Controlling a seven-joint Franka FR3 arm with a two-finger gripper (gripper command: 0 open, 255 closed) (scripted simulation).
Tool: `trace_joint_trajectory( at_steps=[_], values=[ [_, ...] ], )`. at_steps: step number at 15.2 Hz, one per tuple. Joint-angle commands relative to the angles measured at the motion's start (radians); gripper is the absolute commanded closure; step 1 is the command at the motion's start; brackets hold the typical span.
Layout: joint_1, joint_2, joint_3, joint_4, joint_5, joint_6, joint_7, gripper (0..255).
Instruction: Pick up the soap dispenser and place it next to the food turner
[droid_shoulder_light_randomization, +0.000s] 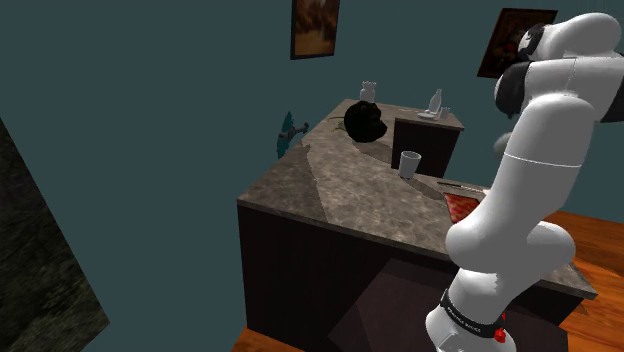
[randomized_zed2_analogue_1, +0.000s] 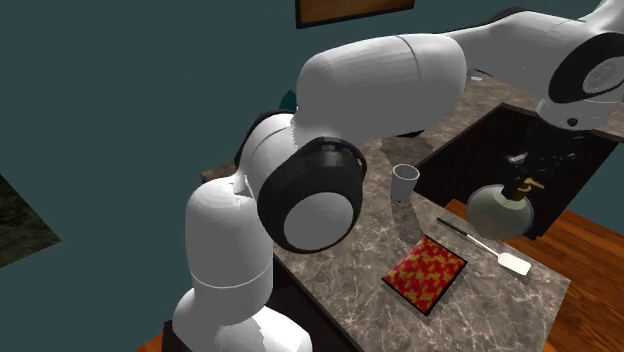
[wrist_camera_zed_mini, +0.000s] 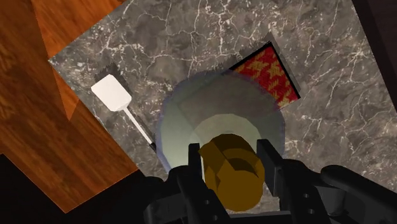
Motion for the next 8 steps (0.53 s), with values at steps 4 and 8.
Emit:
trace_joint_trajectory(
  at_steps=[4, 8],
  values=[
    [-0.157, 0.137, -0.030, 0.137, 0.113, -0.053, -0.158, 255],
    [-0.348, 0.285, -0.018, 0.324, 0.226, -0.130, -0.269, 255]
  ],
)
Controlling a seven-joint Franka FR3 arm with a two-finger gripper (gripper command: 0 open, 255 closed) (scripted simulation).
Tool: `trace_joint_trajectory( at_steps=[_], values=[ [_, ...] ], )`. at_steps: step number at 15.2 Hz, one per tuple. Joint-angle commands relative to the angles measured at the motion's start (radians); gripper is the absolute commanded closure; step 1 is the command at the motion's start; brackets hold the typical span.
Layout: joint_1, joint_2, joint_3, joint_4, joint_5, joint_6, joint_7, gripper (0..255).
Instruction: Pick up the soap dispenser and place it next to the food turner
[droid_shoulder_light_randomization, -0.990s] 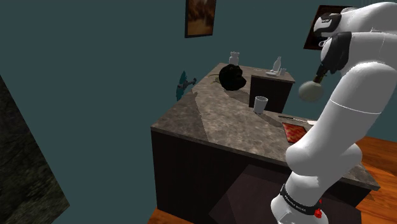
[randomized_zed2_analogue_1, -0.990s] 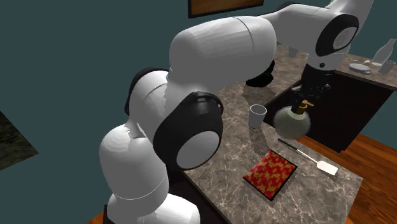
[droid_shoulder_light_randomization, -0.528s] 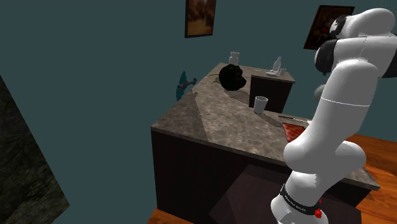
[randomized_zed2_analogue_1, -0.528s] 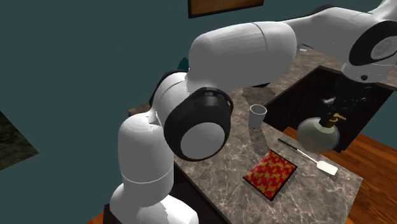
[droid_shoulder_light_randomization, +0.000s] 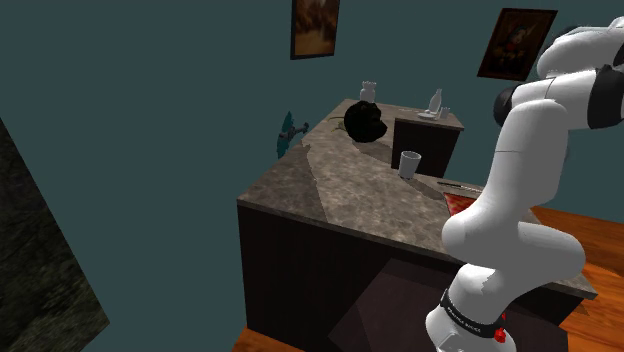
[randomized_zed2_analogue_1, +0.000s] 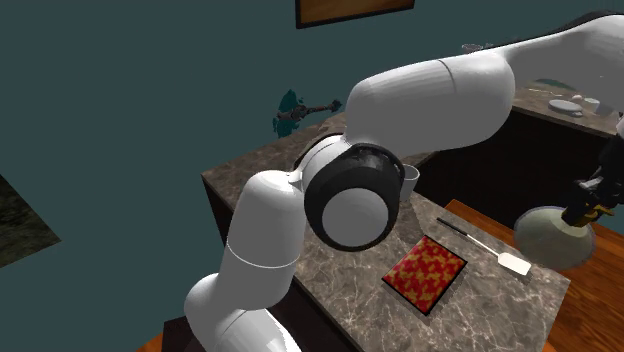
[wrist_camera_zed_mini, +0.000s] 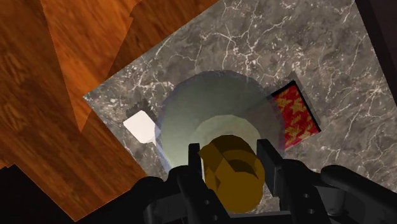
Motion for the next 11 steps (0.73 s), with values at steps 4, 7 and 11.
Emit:
trace_joint_trajectory(
  at_steps=[4, 7, 11],
  values=[
    [-0.008, 0.001, -0.004, -0.066, 0.002, 0.061, -0.035, 255],
    [0.017, -0.015, -0.008, -0.130, -0.010, 0.110, -0.036, 255],
    [0.042, -0.029, -0.011, -0.207, -0.020, 0.173, -0.038, 255]
  ],
)
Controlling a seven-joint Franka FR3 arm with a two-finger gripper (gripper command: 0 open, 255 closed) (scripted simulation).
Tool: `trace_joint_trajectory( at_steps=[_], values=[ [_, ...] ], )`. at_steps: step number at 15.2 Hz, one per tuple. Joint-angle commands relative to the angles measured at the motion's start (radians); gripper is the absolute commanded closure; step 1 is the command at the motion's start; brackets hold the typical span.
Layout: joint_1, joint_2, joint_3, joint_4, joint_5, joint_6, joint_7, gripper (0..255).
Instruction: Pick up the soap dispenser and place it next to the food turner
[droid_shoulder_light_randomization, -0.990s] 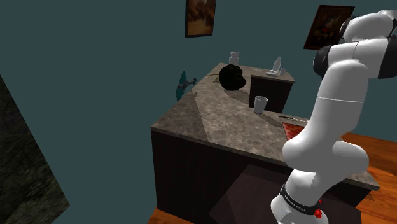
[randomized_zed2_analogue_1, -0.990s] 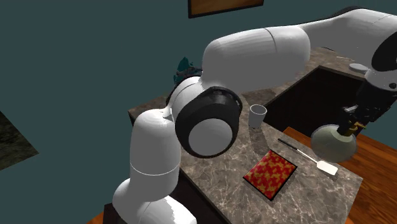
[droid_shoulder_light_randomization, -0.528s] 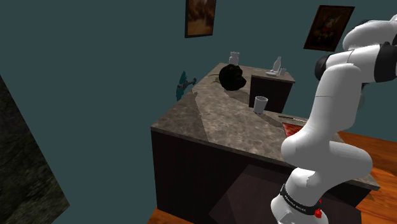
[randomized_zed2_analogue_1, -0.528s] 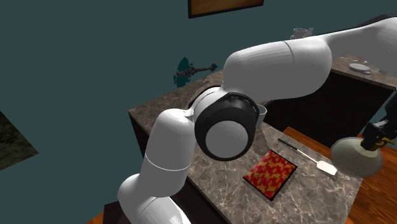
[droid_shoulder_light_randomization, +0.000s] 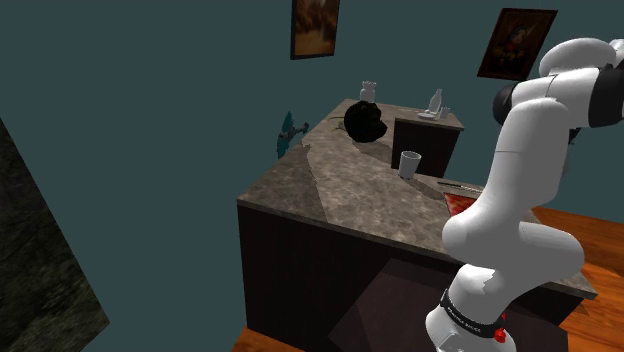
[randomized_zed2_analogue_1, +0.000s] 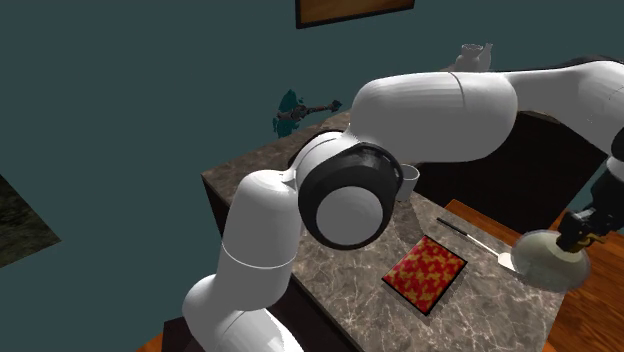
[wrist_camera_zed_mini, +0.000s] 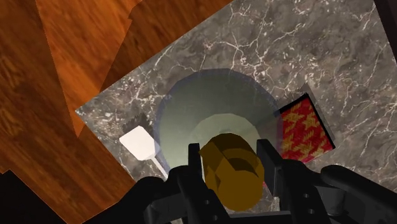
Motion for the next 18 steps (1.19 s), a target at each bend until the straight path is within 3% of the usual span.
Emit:
trace_joint_trajectory(
  at_steps=[1, 18],
  values=[
    [0.009, -0.004, 0.000, -0.032, -0.002, 0.029, -0.001, 255],
    [0.053, -0.003, 0.010, -0.267, 0.009, 0.257, -0.025, 255]
  ],
)
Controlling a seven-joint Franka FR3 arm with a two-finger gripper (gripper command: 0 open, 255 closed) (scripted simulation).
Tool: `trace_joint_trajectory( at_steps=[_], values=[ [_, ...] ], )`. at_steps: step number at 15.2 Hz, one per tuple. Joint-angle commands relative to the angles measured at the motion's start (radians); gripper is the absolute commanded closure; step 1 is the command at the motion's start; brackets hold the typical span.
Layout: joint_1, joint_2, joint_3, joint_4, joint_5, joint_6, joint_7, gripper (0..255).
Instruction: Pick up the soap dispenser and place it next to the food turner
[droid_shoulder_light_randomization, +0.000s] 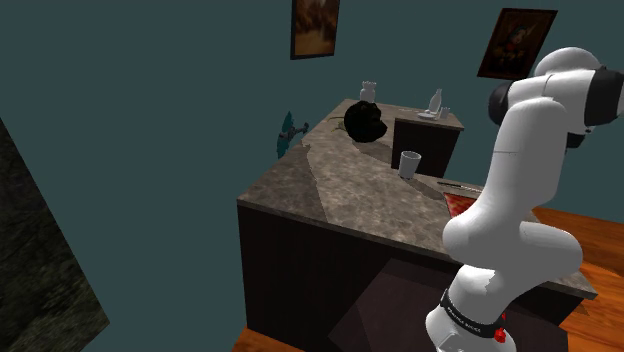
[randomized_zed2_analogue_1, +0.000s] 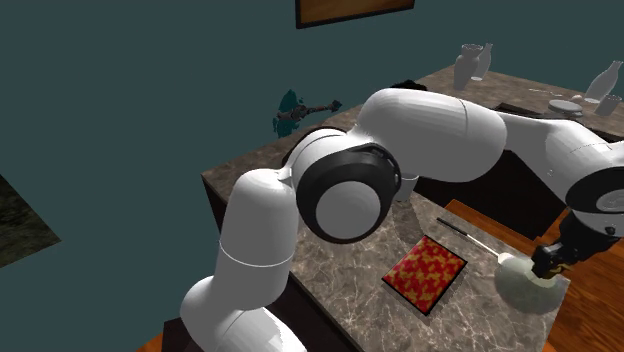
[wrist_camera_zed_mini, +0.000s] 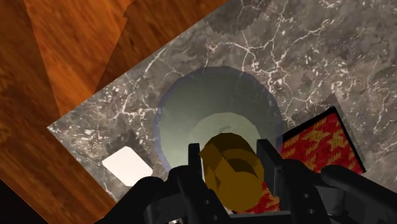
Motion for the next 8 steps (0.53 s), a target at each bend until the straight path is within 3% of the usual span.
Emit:
trace_joint_trajectory(
  at_steps=[1, 8],
  values=[
    [0.000, 0.006, 0.003, -0.021, 0.006, 0.025, -0.005, 255],
    [-0.001, 0.030, 0.017, -0.087, 0.032, 0.106, -0.025, 255]
  ],
)
